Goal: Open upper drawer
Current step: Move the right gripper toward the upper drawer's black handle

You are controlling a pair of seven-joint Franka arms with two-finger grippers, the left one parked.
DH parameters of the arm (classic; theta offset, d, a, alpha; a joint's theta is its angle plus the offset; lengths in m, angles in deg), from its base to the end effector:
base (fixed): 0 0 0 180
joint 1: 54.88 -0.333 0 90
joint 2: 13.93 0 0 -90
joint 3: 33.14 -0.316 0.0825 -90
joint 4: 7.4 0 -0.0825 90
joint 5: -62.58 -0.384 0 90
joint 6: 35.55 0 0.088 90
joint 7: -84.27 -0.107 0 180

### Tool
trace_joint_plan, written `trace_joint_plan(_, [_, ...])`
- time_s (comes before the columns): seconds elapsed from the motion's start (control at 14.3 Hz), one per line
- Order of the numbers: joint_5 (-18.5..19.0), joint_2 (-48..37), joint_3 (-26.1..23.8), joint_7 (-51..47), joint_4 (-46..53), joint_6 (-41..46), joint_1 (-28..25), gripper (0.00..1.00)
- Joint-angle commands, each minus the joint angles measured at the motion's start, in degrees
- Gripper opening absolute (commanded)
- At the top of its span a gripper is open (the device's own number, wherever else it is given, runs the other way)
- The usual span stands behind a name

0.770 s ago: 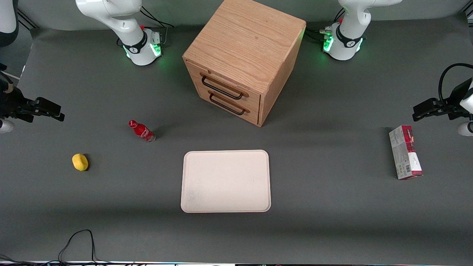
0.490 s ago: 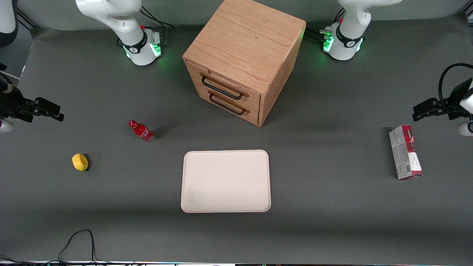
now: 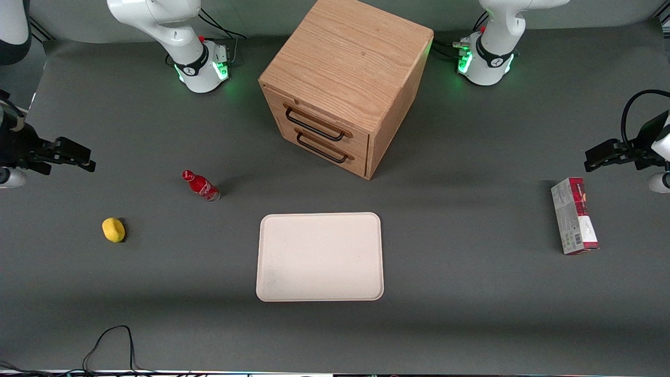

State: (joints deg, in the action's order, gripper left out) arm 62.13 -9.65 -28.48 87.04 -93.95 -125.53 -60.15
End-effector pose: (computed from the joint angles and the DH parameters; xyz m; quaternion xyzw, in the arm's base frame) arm 0.5773 0.0088 0.6107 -0.9995 -0.0296 0.0073 0.0010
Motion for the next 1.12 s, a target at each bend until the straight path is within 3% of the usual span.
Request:
trace_joint_plan(0.0, [-0.1,2.5,-0.1,0.8,4.4,1.0,-6.2,1.00])
trace_joint_plan(0.56, [-0.2,5.4,-0.1,1.1,6.0,1.0,-27.0,1.00])
trace_joint_plan(0.84, [-4.2,6.7,-0.1,7.4,5.8,1.0,-32.9,1.00])
trace_joint_plan(1.05, [-4.3,8.2,-0.1,9.4,5.9,1.0,-35.6,1.00])
